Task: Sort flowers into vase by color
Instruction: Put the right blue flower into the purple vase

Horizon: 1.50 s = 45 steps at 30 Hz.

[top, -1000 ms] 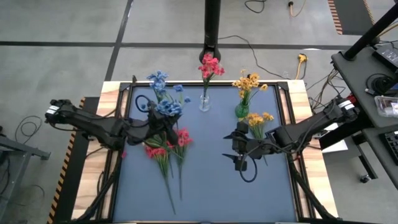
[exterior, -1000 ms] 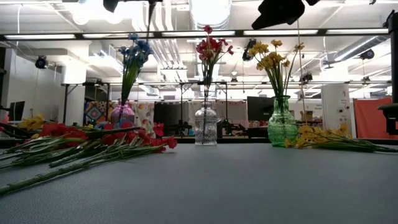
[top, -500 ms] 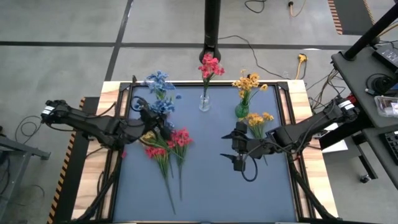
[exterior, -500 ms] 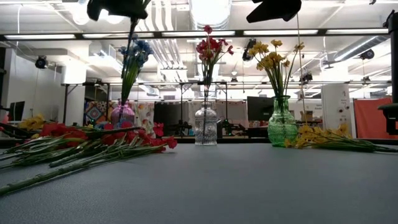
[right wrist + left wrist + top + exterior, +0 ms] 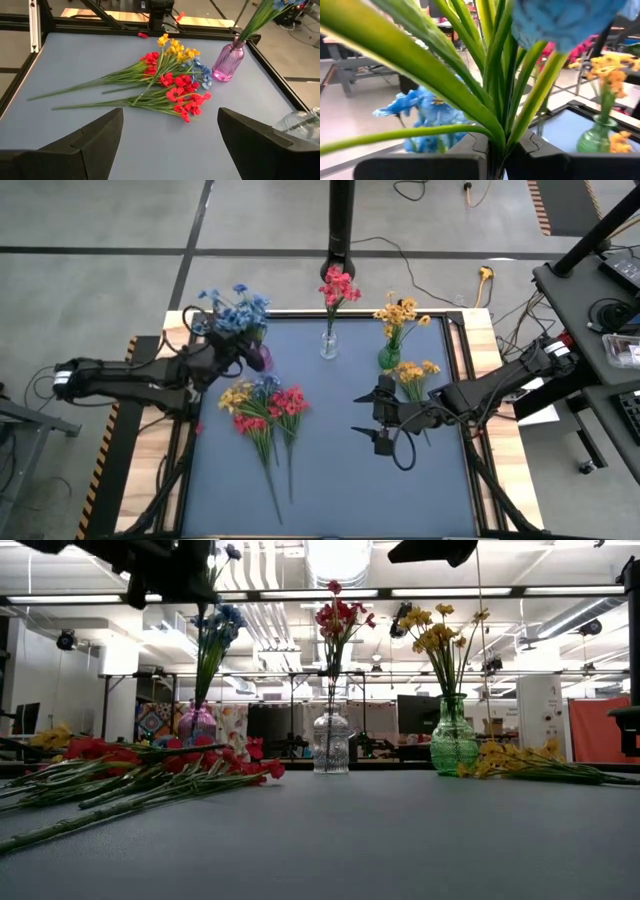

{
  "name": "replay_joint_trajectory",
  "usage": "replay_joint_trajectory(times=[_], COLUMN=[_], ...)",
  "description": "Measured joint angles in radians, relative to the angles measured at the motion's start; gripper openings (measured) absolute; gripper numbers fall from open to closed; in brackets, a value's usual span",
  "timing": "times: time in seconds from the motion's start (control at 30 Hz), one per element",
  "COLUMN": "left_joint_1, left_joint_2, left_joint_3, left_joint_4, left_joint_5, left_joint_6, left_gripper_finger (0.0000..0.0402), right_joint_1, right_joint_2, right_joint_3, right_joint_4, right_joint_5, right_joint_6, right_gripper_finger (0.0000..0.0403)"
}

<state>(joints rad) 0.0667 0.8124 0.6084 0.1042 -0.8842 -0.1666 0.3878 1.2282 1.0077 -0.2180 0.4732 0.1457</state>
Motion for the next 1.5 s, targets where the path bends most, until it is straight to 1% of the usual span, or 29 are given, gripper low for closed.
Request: replay_joint_trajectory(times=[0.1, 0.23, 0.43, 0.57, 0.97, 1.1, 1.37, 1.5], left_joint_1=[0.039, 0.062, 0.068, 0.069, 0.126, 0.129, 0.137, 0.137], left_joint_2=[-0.002, -0.001, 0.001, 0.001, 0.003, 0.004, 0.004, 0.004], left_joint_3=[-0.019, -0.033, -0.048, -0.048, -0.087, -0.089, -0.11, -0.141], left_joint_4=[0.015, 0.034, 0.093, 0.135, 0.142, 0.154, 0.164, 0.209], left_joint_5=[0.005, 0.013, 0.013, 0.039, 0.051, 0.089, 0.091, 0.091], left_joint_6=[0.026, 0.063, 0.126, 0.181, 0.158, 0.158, 0.156, 0.15], left_gripper_finger=[0.0011, 0.0011, 0.0011, 0.0011, 0.0011, 0.0011, 0.0011, 0.0011], right_joint_1=[0.0, 0.0, -0.001, -0.004, -0.004, -0.004, -0.004, -0.004], right_joint_2=[0.0, 0.0, 0.0, 0.0, 0.0, 0.0, 0.0, 0.0], right_joint_3=[0.0, -0.002, -0.003, -0.004, -0.007, -0.008, -0.009, -0.01], right_joint_4=[0.0, 0.0, 0.0, 0.0, 0.0, 0.0, 0.0, 0.0], right_joint_5=[0.0, 0.0, 0.0, 0.0, 0.001, 0.001, 0.0, 0.0], right_joint_6=[0.001, 0.003, 0.003, 0.004, 0.014, 0.013, 0.013, 0.013], right_gripper_finger=[0.0318, 0.0318, 0.0318, 0.0318, 0.0318, 0.0318, 0.0318, 0.0318])
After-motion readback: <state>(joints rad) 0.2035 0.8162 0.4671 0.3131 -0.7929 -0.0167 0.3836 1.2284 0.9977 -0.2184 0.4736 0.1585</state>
